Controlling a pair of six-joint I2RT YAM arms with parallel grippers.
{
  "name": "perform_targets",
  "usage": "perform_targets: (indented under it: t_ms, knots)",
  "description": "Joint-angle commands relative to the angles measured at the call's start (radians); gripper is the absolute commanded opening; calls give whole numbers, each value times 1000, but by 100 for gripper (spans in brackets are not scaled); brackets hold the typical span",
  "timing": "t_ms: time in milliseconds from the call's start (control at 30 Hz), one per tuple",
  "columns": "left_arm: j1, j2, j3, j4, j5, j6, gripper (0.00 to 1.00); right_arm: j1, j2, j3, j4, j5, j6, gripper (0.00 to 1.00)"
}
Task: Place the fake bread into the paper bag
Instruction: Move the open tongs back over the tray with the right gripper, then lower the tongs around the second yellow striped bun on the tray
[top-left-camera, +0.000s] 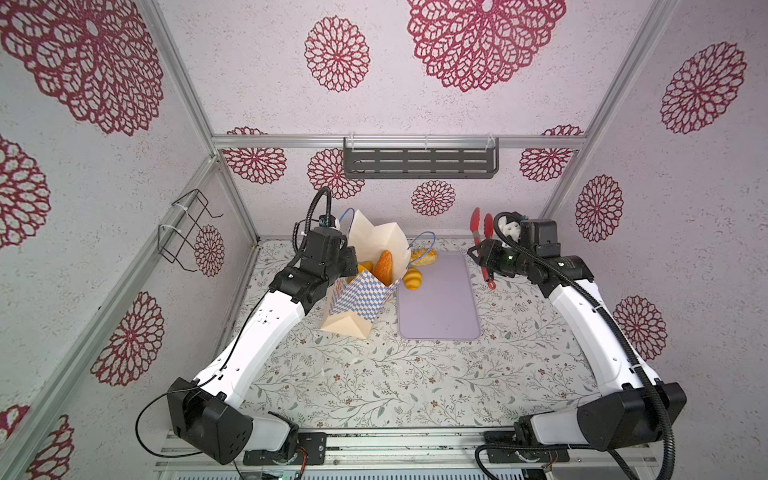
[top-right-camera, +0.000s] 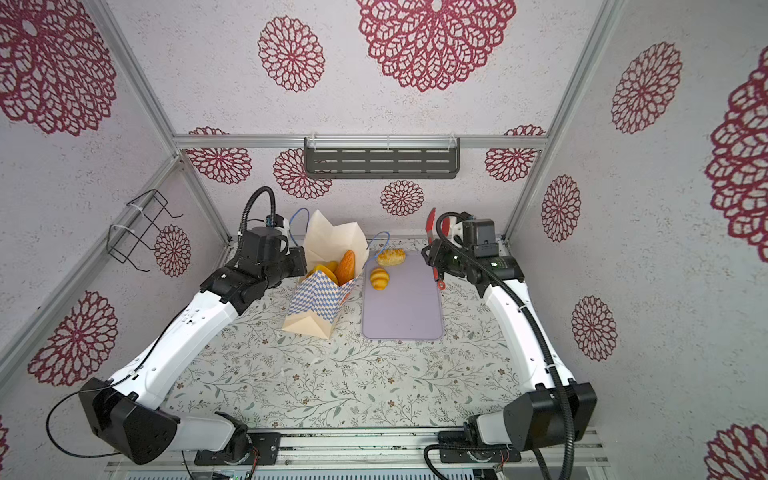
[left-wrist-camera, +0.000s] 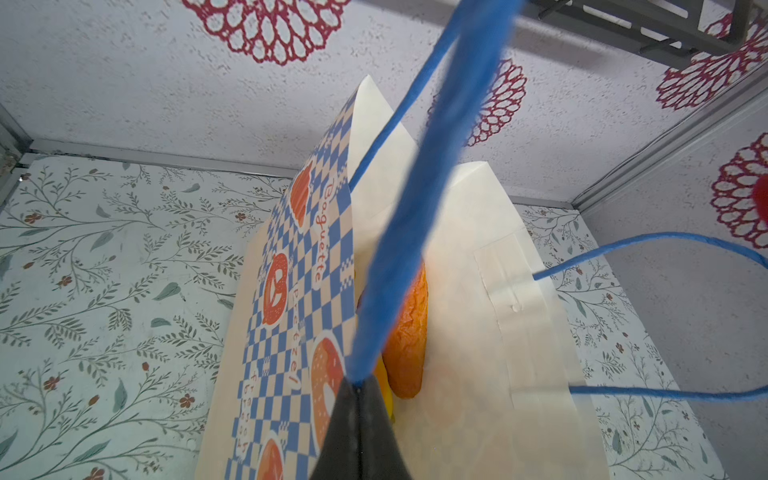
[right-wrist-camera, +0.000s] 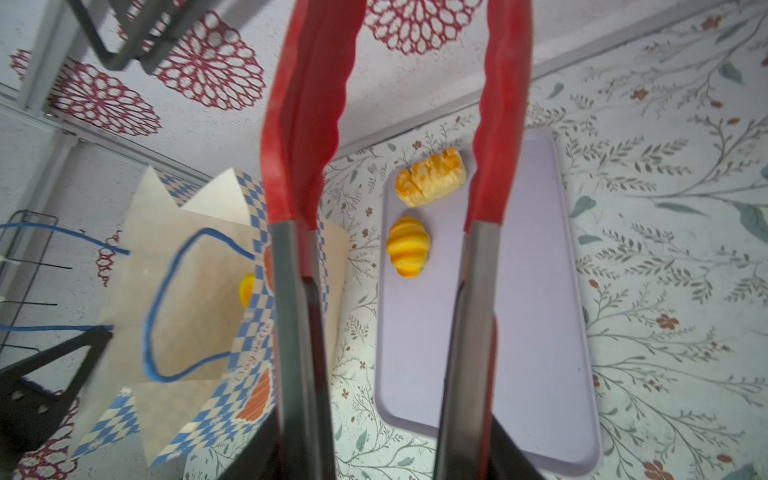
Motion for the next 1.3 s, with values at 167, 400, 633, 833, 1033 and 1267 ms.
perform_targets:
  t_ms: [167,400,633,833,1033,1267]
  knots:
    - [4,-23,19,14,-10,6,0,2,90,-98,89,-34,-14,51]
    - [5,-25,10,16,-13,4,0,80,239,-65,35,-20,-81,51]
    - [8,-35,-4,18,-18,5,0,178,383,74,-73,51,-159,55]
    - [14,-51,-21,24,-20,4,0,222,486,193,-154,103,-202,61]
    - [39,-70,-45,30,-15,2,0,234,542,246,-178,119,-212,64]
    - [62,-97,-77,31,-15,-3,0,245,586,285,-187,111,-217,65]
